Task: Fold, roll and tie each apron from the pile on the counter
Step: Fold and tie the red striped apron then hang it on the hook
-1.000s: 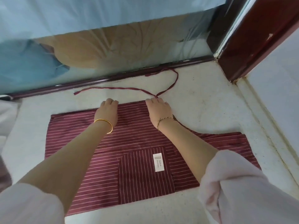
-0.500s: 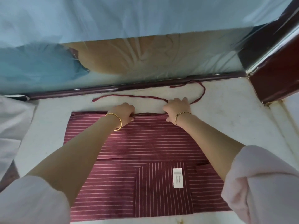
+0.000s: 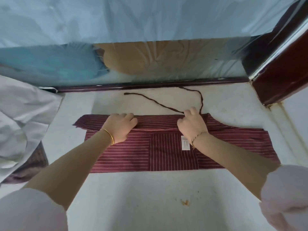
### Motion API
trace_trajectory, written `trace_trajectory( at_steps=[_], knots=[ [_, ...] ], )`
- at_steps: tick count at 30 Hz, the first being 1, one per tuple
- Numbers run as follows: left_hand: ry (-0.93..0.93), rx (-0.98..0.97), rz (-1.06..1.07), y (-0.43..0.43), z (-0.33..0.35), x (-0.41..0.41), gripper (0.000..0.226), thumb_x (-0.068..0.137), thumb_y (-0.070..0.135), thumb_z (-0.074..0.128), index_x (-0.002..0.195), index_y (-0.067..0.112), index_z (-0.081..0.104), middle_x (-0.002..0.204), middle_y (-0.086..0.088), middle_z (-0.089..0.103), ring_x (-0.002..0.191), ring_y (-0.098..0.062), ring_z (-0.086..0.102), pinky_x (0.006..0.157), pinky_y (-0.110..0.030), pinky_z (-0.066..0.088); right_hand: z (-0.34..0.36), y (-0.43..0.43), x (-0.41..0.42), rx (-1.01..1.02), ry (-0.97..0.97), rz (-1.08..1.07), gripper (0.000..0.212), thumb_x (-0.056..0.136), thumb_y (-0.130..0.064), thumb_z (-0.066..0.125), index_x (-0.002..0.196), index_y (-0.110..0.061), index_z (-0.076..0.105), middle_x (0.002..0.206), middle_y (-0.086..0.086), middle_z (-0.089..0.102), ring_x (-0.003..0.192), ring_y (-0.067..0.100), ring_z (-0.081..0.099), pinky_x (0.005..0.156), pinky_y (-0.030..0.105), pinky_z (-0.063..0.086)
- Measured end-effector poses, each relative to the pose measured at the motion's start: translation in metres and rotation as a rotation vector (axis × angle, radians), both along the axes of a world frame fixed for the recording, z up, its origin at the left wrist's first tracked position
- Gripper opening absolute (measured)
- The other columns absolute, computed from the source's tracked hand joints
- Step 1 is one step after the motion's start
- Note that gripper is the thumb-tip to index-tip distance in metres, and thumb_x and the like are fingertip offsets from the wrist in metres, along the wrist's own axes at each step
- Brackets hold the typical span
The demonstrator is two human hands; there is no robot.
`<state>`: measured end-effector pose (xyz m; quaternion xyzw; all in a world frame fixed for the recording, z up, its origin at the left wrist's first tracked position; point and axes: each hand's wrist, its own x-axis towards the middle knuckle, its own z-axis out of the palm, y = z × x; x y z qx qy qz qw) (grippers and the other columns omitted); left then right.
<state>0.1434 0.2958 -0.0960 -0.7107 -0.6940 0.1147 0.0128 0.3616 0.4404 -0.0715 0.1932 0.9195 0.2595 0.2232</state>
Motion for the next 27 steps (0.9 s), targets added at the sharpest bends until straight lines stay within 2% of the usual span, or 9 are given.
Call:
trace_trajectory(
  at_steps=[3, 5, 7, 10, 13, 17, 21, 24, 27],
  knots=[
    [0.034, -0.044, -0.083, -0.039, -0.012, 0.01, 0.043, 0.047, 0.013, 0.083, 0.086, 0.015, 0.065, 0.079, -0.003, 0.059, 0.063, -0.02, 0.056, 0.045, -0.028, 0.046, -0.022, -0.025, 0.018, -0.081, -0.184, 0.013, 0.019, 0.086, -0.01, 0.054, 0.068, -0.015, 0.048, 0.06, -0.008, 0.039, 0.092, 0.02, 0.052, 0.099, 0.038, 0.031],
    [0.06, -0.075, -0.098, -0.063, -0.015, 0.017, 0.046, 0.042, 0.013, 0.085, 0.084, 0.015, 0.067, 0.081, -0.004, 0.06, 0.065, -0.02, 0.056, 0.048, -0.028, 0.045, -0.025, -0.042, 0.028, -0.052, -0.237, -0.031, 0.011, 0.086, -0.013, 0.052, 0.083, -0.023, 0.058, 0.071, -0.013, 0.049, 0.094, 0.02, 0.049, 0.099, 0.037, 0.028],
    [0.066, -0.082, -0.094, -0.084, -0.022, 0.017, 0.047, 0.04, 0.012, 0.085, 0.084, 0.015, 0.067, 0.081, -0.004, 0.061, 0.066, -0.02, 0.057, 0.051, -0.028, 0.045, -0.028, -0.057, 0.037, -0.012, -0.276, -0.065, 0.017, 0.083, -0.014, 0.051, 0.088, -0.028, 0.059, 0.069, -0.014, 0.045, 0.092, 0.018, 0.045, 0.094, 0.035, 0.028],
    [0.083, -0.155, -0.046, -0.106, -0.028, 0.019, 0.041, 0.067, 0.015, 0.074, 0.106, 0.018, 0.061, 0.1, -0.001, 0.059, 0.085, -0.018, 0.055, 0.069, -0.027, 0.045, -0.031, -0.064, 0.046, -0.029, -0.251, -0.135, 0.012, 0.085, -0.017, 0.051, 0.087, -0.028, 0.055, 0.065, -0.01, 0.038, 0.096, 0.018, 0.044, 0.093, 0.033, 0.028],
    [0.103, -0.219, 0.039, -0.123, -0.03, 0.022, 0.037, 0.088, 0.013, 0.053, 0.123, 0.019, 0.046, 0.119, 0.0, 0.05, 0.104, -0.018, 0.048, 0.083, -0.025, 0.039, -0.032, -0.07, 0.055, -0.074, -0.201, -0.188, 0.007, 0.086, -0.018, 0.052, 0.085, -0.024, 0.05, 0.073, -0.01, 0.045, 0.097, 0.017, 0.046, 0.093, 0.033, 0.029],
    [0.038, -0.18, 0.071, -0.136, -0.027, 0.02, 0.04, 0.066, 0.009, 0.071, 0.104, 0.017, 0.059, 0.095, 0.0, 0.058, 0.082, -0.018, 0.055, 0.064, -0.027, 0.043, -0.036, -0.071, 0.061, -0.051, -0.147, -0.263, 0.012, 0.085, -0.015, 0.053, 0.095, -0.022, 0.053, 0.08, -0.006, 0.047, 0.098, 0.018, 0.048, 0.092, 0.033, 0.032],
    [-0.063, -0.321, 0.1, -0.142, -0.027, 0.02, 0.035, 0.083, 0.021, 0.056, 0.117, 0.02, 0.046, 0.112, 0.002, 0.047, 0.097, -0.016, 0.048, 0.069, -0.021, 0.036, -0.038, -0.072, 0.061, -0.032, -0.137, -0.305, 0.01, 0.086, -0.015, 0.049, 0.094, -0.02, 0.049, 0.084, -0.005, 0.05, 0.094, 0.017, 0.047, 0.088, 0.031, 0.036],
    [-0.279, -0.357, 0.222, -0.132, -0.021, 0.028, 0.024, 0.092, 0.041, 0.048, 0.103, 0.02, 0.052, 0.104, 0.005, 0.045, 0.084, -0.013, 0.049, 0.066, -0.023, 0.039, -0.04, -0.075, 0.062, -0.037, -0.195, -0.317, 0.022, 0.086, -0.021, 0.049, 0.108, -0.02, 0.05, 0.097, -0.004, 0.054, 0.097, 0.018, 0.045, 0.083, 0.031, 0.034],
    [-0.321, -0.238, 0.192, -0.097, -0.022, 0.049, 0.028, 0.099, 0.033, 0.035, 0.108, 0.017, 0.056, 0.108, 0.002, 0.046, 0.079, -0.014, 0.05, 0.069, -0.027, 0.045, -0.035, -0.077, 0.062, -0.041, -0.237, -0.321, 0.022, 0.088, -0.023, 0.047, 0.11, -0.021, 0.05, 0.095, -0.004, 0.052, 0.1, 0.018, 0.044, 0.079, 0.031, 0.033]
  ],
)
